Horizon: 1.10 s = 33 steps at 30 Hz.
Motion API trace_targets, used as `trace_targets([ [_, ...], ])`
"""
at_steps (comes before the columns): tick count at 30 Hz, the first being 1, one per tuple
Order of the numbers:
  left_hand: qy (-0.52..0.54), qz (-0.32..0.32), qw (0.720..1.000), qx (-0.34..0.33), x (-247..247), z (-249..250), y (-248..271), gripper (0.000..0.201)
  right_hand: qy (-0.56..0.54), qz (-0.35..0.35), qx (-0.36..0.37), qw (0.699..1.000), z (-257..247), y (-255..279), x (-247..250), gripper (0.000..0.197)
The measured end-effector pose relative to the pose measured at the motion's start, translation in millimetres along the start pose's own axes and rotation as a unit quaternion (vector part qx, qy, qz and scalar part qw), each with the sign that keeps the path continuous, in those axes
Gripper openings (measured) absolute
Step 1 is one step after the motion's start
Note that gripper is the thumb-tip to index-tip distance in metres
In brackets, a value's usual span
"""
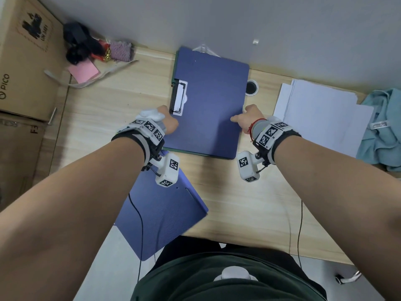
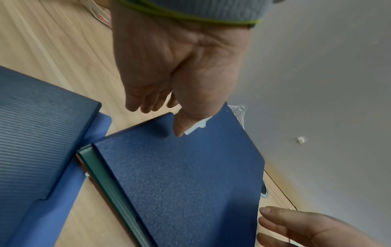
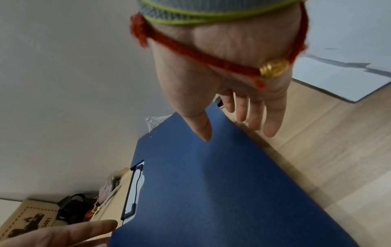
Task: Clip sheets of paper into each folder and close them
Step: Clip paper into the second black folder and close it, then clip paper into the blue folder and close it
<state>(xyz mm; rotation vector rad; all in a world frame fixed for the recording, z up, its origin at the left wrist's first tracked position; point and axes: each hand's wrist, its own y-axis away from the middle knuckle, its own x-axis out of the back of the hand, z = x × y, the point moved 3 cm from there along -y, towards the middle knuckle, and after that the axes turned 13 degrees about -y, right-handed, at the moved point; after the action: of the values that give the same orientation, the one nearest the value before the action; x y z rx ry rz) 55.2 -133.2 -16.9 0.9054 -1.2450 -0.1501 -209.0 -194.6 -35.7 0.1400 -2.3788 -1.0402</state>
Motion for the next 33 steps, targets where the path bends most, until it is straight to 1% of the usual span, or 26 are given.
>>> trace_targets([
  [2, 0.015, 0.011, 1.000, 0.006, 2, -9, 4, 0.044, 0.010, 0.024, 0.015, 1.000, -5, 8, 3, 0.068],
  [3, 0.024, 0.013, 1.000, 0.008, 1, -15, 5, 0.044, 0.004, 0.026, 0.024, 0.999, -8, 13, 2, 0.066],
  [4, 0.033, 0.012, 0.999, 0.011, 0, -23, 9, 0.040, 0.003, 0.020, 0.037, 0.999, -12, 21, -1, 0.060],
  [5, 0.040, 0.010, 0.999, 0.014, -2, -28, 9, 0.030, 0.005, 0.007, 0.046, 0.999, -15, 26, -4, 0.048],
  [6, 0.046, 0.006, 0.999, 0.023, -2, -33, 11, 0.016, 0.013, -0.014, 0.055, 0.998, -20, 33, -8, 0.031],
  [7, 0.057, 0.006, 0.998, 0.029, -4, -41, 15, 0.013, 0.020, -0.041, 0.058, 0.997, -23, 43, -16, 0.014],
  [8, 0.063, 0.006, 0.997, 0.037, -6, -50, 20, 0.027, 0.021, -0.073, 0.054, 0.996, -25, 54, -26, 0.005],
  [9, 0.068, 0.007, 0.997, 0.042, -10, -60, 25, 0.039, 0.017, -0.107, 0.044, 0.993, -25, 66, -37, 0.002],
  [10, 0.065, 0.008, 0.997, 0.047, -14, -68, 29, 0.043, 0.020, -0.142, 0.033, 0.989, -23, 78, -49, 0.003],
  [12, 0.052, 0.002, 0.996, 0.066, -28, -87, 33, 0.042, 0.042, -0.210, 0.014, 0.977, -16, 99, -72, 0.008],
  [13, 0.036, 0.001, 0.997, 0.069, -35, -96, 35, 0.037, 0.056, -0.239, 0.006, 0.969, -9, 107, -84, 0.009],
  [14, 0.023, -0.005, 0.997, 0.077, -41, -104, 41, 0.026, 0.074, -0.264, 0.002, 0.962, -3, 115, -96, 0.012],
  [15, 0.024, -0.002, 0.996, 0.081, -46, -113, 45, 0.016, 0.094, -0.281, 0.000, 0.955, 6, 120, -108, 0.016],
  [16, 0.026, 0.004, 0.996, 0.088, -50, -120, 47, 0.016, 0.113, -0.290, 0.003, 0.950, 13, 124, -116, 0.021],
  [18, 0.018, 0.007, 0.994, 0.111, -59, -137, 56, 0.026, 0.157, -0.295, 0.016, 0.942, 28, 130, -133, 0.032],
  [19, 0.004, -0.004, 0.992, 0.130, -63, -144, 61, 0.021, 0.184, -0.298, 0.024, 0.937, 35, 133, -140, 0.037],
  [20, -0.006, -0.004, 0.988, 0.155, -69, -157, 65, 0.026, 0.212, -0.305, 0.030, 0.928, 41, 140, -152, 0.041],
  [21, -0.019, 0.009, 0.987, 0.158, -76, -163, 66, 0.048, 0.230, -0.307, 0.036, 0.923, 47, 144, -159, 0.042],
  [22, -0.026, 0.016, 0.989, 0.148, -76, -162, 74, 0.065, 0.236, -0.306, 0.044, 0.921, 51, 146, -162, 0.041],
  [23, -0.039, 0.018, 0.989, 0.140, -76, -161, 78, 0.074, 0.237, -0.301, 0.049, 0.922, 55, 147, -166, 0.035],
  [24, -0.051, 0.013, 0.989, 0.135, -74, -158, 82, 0.076, 0.234, -0.294, 0.054, 0.925, 57, 149, -168, 0.028],
  [25, -0.054, 0.008, 0.990, 0.133, -72, -157, 83, 0.077, 0.227, -0.285, 0.059, 0.930, 58, 149, -171, 0.026],
  [27, -0.017, 0.018, 0.992, 0.122, -70, -155, 88, 0.088, 0.197, -0.283, 0.072, 0.936, 60, 150, -176, 0.018],
  [29, 0.024, 0.041, 0.990, 0.136, -65, -150, 90, 0.099, 0.162, -0.300, 0.086, 0.936, 56, 155, -174, 0.010],
  [31, 0.052, 0.058, 0.987, 0.141, -53, -141, 95, 0.103, 0.126, -0.318, 0.094, 0.935, 47, 158, -170, 0.013],
  [33, 0.056, 0.100, 0.985, 0.133, -29, -125, 106, 0.107, 0.103, -0.313, 0.113, 0.937, 34, 163, -156, 0.023],
])
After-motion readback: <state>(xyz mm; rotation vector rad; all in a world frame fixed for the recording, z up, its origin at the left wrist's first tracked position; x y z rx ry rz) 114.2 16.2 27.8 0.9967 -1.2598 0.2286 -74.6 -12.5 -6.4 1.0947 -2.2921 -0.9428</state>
